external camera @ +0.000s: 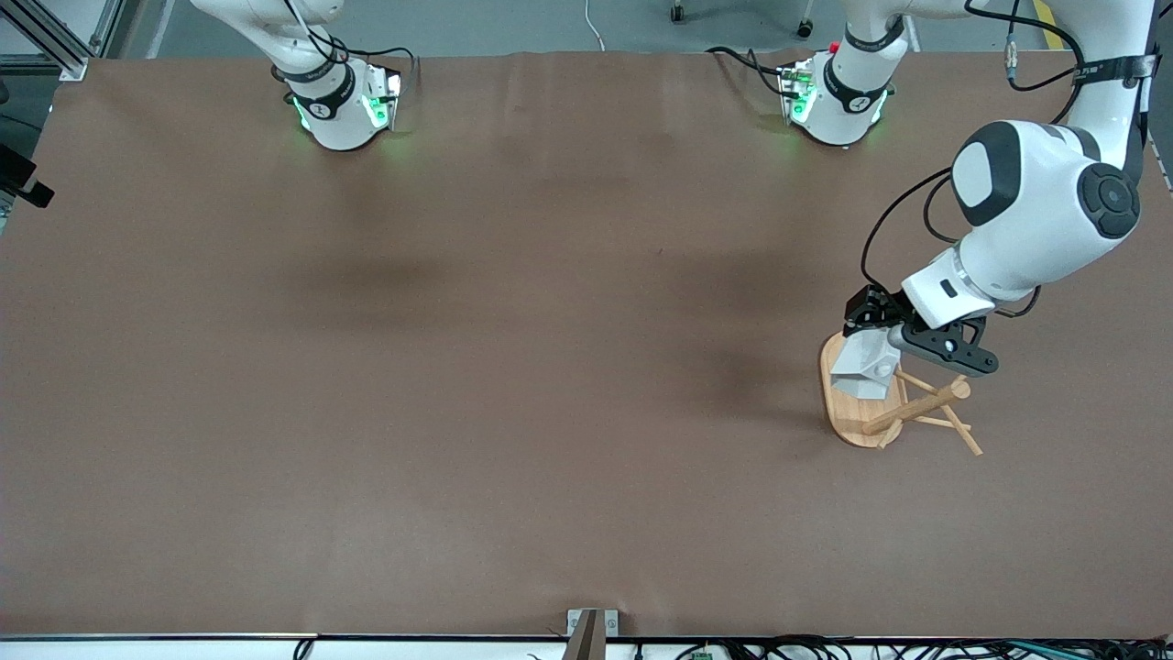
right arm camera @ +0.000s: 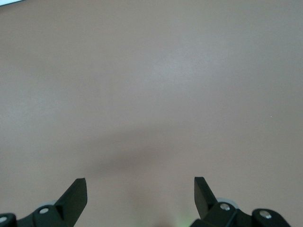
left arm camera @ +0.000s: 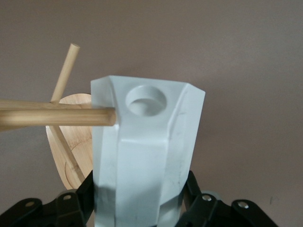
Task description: Hang cup on rack
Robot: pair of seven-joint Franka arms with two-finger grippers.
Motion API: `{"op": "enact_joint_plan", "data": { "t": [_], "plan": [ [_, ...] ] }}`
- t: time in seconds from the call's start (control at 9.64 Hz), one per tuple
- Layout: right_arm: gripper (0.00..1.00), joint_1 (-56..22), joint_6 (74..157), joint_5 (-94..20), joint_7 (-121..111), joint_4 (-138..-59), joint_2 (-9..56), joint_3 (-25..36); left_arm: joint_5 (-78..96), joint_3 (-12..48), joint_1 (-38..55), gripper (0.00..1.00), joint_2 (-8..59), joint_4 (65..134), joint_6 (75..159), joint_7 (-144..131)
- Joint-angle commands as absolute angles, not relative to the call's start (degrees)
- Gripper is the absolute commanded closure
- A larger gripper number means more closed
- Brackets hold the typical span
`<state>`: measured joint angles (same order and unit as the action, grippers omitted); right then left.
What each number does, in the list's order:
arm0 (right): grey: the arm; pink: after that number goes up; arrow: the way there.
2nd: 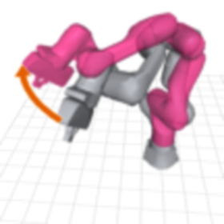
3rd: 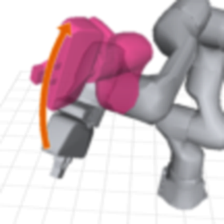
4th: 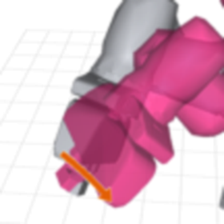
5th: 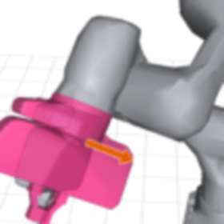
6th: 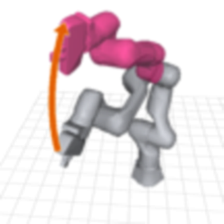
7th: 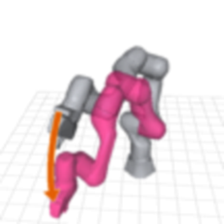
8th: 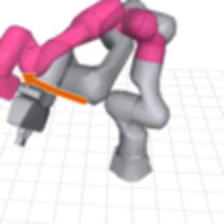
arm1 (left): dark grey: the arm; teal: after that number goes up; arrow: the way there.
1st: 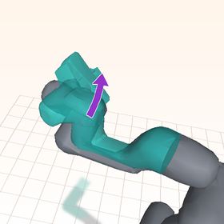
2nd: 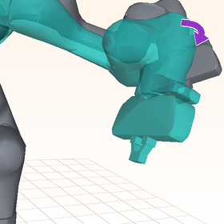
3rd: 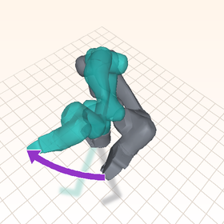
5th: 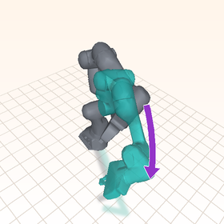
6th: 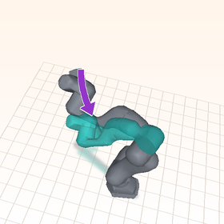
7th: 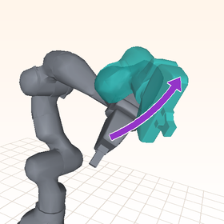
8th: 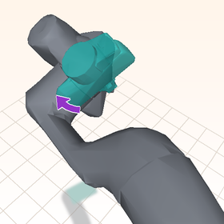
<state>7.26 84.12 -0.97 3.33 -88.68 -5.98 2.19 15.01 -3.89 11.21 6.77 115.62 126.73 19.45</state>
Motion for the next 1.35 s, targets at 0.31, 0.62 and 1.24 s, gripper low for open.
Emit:
{"op": "enact_joint_plan", "data": {
  "t": [0.31, 0.62, 1.24],
  "plan": [
    [0.00, 7.0, 83.7, -1.5, 4.3, -87.9, -5.6, 2.3, 18.6, -6.0, 11.3, 0.98, 11.1, 115.0, 128.8, 22.2],
    [0.00, 7.0, 83.7, -1.5, 4.3, -87.8, -5.6, 2.3, 22.2, -7.3, 11.3, 0.83, 11.7, 115.0, 128.8, 22.8],
    [0.00, 7.0, 83.6, -1.5, 4.5, -88.1, -5.6, 2.3, 20.2, -7.3, 11.9, 0.00, 9.1, 113.8, 124.0, 16.5]
  ]
}}
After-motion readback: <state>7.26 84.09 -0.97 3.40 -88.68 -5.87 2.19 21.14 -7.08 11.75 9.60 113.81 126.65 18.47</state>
